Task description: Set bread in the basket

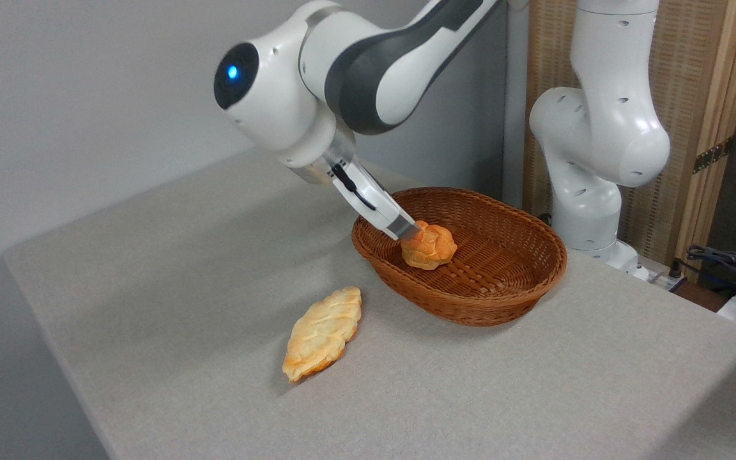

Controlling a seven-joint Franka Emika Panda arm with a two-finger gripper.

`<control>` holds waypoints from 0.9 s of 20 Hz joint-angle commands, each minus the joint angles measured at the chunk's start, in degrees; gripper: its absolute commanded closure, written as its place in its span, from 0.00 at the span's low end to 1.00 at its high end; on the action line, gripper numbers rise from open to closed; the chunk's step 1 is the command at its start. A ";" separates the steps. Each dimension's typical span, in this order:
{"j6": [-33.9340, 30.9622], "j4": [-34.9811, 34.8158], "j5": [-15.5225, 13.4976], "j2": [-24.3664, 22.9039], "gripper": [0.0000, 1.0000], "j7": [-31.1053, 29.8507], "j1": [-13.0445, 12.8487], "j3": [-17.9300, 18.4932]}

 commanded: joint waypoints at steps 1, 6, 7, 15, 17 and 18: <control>0.60 8.33 2.28 -0.19 0.00 -0.55 -0.38 1.32; 5.77 16.61 6.23 -0.02 0.00 -1.08 0.41 4.31; 8.05 17.05 6.76 -0.02 0.00 -1.34 0.42 4.75; 25.73 17.23 9.67 1.30 0.00 -10.13 0.42 6.51; 26.00 17.23 9.67 1.39 0.00 -12.41 0.50 7.04; 26.01 17.23 9.67 1.39 0.00 -13.37 0.50 7.13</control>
